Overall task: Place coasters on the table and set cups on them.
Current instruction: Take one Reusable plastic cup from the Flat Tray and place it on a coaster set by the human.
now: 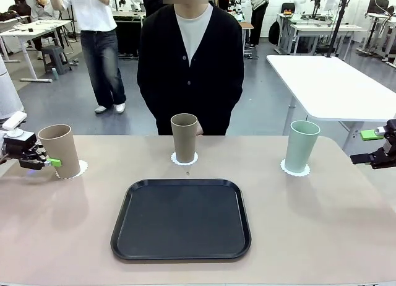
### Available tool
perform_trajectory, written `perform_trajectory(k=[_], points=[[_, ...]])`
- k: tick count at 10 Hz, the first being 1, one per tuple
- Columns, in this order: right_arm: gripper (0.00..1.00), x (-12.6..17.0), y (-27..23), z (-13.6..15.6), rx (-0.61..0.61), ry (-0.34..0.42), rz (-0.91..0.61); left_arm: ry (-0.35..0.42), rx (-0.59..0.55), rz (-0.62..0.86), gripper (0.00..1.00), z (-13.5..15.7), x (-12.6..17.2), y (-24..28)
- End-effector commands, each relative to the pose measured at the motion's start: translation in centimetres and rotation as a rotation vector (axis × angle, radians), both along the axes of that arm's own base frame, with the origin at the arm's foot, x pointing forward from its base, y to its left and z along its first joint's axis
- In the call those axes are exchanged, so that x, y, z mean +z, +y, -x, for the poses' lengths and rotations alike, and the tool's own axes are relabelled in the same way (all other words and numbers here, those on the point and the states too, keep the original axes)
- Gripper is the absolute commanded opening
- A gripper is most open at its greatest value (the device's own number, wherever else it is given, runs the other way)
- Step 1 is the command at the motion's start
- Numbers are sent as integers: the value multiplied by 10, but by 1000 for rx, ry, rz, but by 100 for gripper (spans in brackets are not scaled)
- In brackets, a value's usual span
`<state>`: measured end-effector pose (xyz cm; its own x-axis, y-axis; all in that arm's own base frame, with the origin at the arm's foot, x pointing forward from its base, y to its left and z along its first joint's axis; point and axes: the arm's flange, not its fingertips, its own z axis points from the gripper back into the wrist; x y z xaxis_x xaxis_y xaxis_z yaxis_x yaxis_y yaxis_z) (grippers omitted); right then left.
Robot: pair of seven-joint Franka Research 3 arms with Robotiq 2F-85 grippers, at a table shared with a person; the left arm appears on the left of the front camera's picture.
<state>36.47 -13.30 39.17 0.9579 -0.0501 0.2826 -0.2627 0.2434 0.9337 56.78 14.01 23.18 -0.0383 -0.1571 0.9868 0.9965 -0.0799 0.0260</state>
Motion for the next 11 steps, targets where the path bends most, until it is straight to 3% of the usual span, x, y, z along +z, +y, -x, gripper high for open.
perform_trajectory(k=[1,2,4,11], points=[[100,0,1,-2,1,-1,2,-28,-19,-19,90,-5,-3,2],[100,0,1,-2,1,-1,2,-28,-21,-19,90,-6,-3,1],[100,0,1,-2,1,-1,2,-20,-20,-19,100,-6,-3,1],[100,0,1,-2,1,-1,2,12,-26,-28,100,-8,-2,3]])
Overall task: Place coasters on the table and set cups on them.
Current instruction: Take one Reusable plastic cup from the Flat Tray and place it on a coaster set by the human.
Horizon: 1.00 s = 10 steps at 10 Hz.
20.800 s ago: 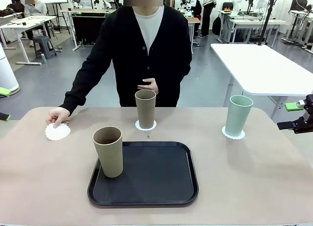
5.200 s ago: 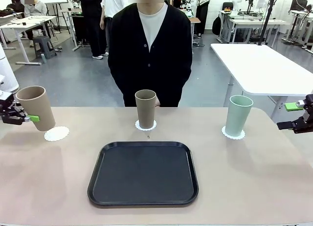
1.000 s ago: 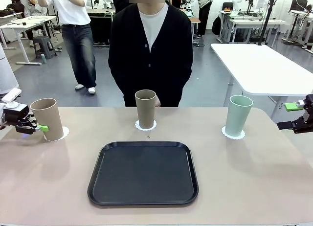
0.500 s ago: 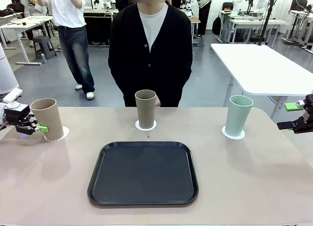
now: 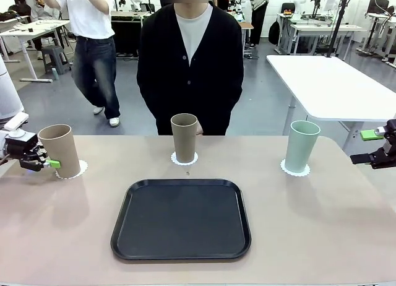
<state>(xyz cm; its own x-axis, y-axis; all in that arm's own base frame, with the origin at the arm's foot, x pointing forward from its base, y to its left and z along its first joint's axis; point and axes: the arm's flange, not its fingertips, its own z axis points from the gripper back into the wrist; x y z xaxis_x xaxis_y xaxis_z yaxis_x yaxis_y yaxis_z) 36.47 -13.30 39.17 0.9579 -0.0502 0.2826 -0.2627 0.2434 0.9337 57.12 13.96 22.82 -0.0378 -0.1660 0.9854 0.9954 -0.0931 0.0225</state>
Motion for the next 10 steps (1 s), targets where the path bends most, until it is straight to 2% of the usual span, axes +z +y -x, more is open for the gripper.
perform_trajectory(k=[1,10], points=[[100,0,1,-2,1,-1,2,15,-12,-22,100,-5,2,3],[100,0,1,-2,1,-1,2,40,-18,-63,100,-11,4,11]])
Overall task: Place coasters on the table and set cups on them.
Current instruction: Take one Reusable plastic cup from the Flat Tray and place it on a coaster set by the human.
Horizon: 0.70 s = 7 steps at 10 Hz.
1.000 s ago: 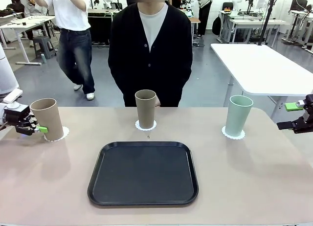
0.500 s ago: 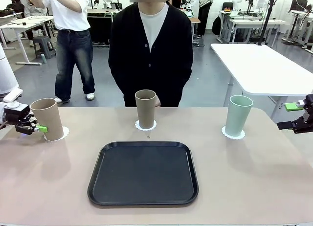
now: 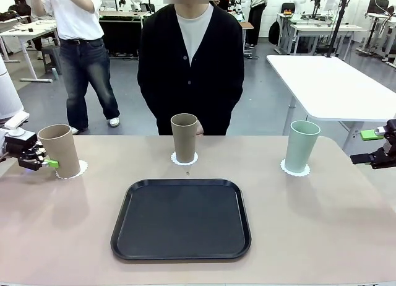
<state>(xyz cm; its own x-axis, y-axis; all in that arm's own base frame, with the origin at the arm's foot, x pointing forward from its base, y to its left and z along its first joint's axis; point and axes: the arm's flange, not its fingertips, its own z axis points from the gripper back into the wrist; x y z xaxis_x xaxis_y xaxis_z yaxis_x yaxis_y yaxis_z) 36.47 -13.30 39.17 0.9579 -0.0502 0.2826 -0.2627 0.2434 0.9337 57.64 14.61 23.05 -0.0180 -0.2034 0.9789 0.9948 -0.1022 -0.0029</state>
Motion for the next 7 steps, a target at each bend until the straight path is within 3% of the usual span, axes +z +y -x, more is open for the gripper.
perform_trajectory(k=[1,7], points=[[100,0,1,-2,1,-1,2,19,-10,-27,100,-5,3,6],[100,0,1,-2,1,-1,2,24,9,-42,100,-8,5,20]])
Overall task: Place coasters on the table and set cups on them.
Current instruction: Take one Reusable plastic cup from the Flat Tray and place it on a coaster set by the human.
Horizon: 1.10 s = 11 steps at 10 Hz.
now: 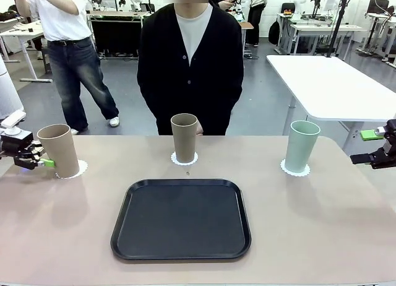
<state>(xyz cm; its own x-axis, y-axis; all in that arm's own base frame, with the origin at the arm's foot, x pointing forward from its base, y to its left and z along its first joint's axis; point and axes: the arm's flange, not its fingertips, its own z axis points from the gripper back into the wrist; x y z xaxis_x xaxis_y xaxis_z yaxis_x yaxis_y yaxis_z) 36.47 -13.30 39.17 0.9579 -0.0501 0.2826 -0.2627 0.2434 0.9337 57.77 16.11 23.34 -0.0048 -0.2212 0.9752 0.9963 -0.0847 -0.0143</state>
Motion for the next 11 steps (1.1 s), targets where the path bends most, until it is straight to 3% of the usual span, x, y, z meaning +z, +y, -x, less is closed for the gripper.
perform_trajectory(k=[1,11], points=[[100,0,1,-2,1,-1,2,13,-3,-25,100,-7,3,8],[100,0,1,-2,1,-1,2,41,0,-75,100,-5,-3,17]])
